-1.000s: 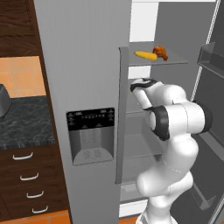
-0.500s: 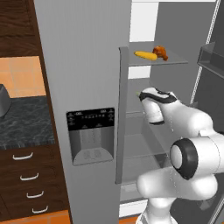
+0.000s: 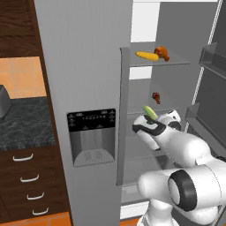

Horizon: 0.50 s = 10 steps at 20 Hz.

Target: Place one corn and one chicken drumstick in each tupperware on the nearby counter, to pack two identical lunches.

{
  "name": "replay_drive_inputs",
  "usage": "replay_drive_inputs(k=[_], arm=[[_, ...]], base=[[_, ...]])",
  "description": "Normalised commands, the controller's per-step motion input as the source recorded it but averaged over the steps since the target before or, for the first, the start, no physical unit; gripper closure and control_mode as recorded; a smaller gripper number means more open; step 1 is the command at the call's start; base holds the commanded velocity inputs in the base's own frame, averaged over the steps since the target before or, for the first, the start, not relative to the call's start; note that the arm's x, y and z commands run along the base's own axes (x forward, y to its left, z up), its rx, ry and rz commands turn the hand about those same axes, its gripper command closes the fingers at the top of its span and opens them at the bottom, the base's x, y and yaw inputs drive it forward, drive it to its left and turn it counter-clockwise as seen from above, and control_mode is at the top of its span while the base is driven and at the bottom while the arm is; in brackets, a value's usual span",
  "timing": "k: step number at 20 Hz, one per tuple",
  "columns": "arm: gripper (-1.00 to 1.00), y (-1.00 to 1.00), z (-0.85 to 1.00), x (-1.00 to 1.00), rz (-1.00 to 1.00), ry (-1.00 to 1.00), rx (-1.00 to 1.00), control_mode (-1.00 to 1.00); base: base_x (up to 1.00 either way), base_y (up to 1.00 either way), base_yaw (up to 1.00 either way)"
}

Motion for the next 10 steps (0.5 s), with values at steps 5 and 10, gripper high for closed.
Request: replay_drive_inputs(k=[5,10], arm=[[1.0,0.0,1.0,-0.4,-0.14,0.67,0.17,-1.0],[1.0,0.0,1.0,-0.41,-0.11,0.75,0.24,-1.0]], base=[[0.0,0.0,0.0],[0.0,0.0,0.0]])
